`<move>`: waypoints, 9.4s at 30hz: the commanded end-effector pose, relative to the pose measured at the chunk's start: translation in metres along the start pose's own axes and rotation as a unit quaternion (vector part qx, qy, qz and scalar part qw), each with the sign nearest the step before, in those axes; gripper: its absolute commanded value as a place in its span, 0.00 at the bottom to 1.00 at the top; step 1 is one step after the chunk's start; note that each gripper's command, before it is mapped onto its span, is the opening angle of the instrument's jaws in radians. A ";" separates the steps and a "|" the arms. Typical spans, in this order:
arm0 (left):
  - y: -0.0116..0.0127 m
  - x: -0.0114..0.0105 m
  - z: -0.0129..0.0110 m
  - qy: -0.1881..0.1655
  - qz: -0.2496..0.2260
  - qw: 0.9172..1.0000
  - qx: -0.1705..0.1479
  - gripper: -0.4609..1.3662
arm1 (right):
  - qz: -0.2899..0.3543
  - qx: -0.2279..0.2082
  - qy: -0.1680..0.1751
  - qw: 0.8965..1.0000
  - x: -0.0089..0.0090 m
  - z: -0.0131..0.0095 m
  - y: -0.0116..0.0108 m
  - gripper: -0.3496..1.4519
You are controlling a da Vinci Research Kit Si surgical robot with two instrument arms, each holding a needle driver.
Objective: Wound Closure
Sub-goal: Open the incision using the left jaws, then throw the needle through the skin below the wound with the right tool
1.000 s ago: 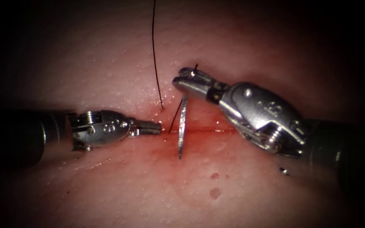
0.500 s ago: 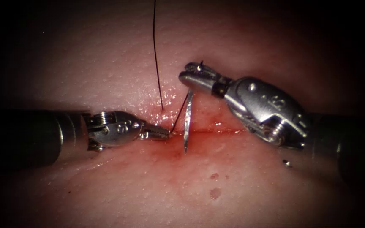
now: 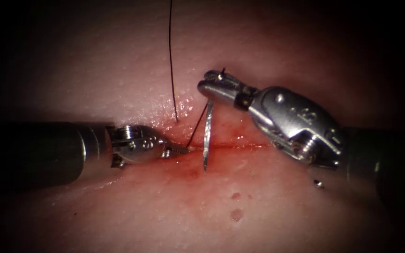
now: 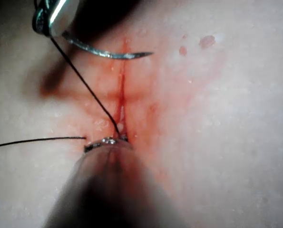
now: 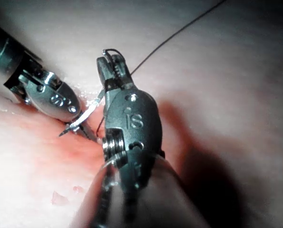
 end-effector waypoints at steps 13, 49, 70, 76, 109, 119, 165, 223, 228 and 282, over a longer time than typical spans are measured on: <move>-0.0002 -0.0022 -0.0013 -0.080 -0.009 0.996 0.033 0.65 | -0.034 0.009 -0.011 0.999 -0.0022 0.0023 -0.0005 0.00; -0.0005 -0.0032 -0.0020 -0.070 -0.029 0.995 0.065 0.66 | -0.262 -0.058 0.088 0.959 -0.0062 0.0059 -0.0014 0.00; -0.0003 -0.0036 -0.0024 -0.056 -0.037 0.996 0.059 0.68 | -0.292 -0.069 0.107 0.948 -0.0113 0.0070 -0.0038 0.00; -0.0002 -0.0033 -0.0029 -0.046 -0.041 0.996 0.060 0.67 | -0.295 -0.069 0.108 0.947 -0.0116 0.0075 -0.0046 0.00; 0.0022 -0.0035 -0.0078 0.025 -0.077 0.994 0.067 0.34 | -0.338 -0.094 0.108 0.930 -0.0138 0.0072 -0.0052 0.00; 0.0050 -0.0035 -0.0078 0.034 -0.073 0.993 0.088 0.07 | -0.235 -0.150 0.090 0.956 -0.0138 0.0058 -0.0057 0.00; 0.0152 0.0020 -0.0045 0.118 -0.015 0.992 0.052 0.06 | -0.008 -0.180 -0.083 0.980 -0.0136 0.0066 -0.0042 0.00; 0.0142 0.0013 -0.0039 0.122 -0.010 0.991 0.052 0.06 | 0.233 -0.155 -0.296 0.913 -0.0111 0.0051 -0.0035 0.00; 0.0144 0.0012 -0.0040 0.122 -0.013 0.991 0.052 0.06 | 0.235 -0.076 -0.262 0.933 -0.0111 0.0054 -0.0031 0.00; 0.0146 0.0010 -0.0045 0.122 -0.008 0.991 0.050 0.06 | -0.095 0.167 -0.024 0.981 -0.0108 0.0041 0.0013 0.77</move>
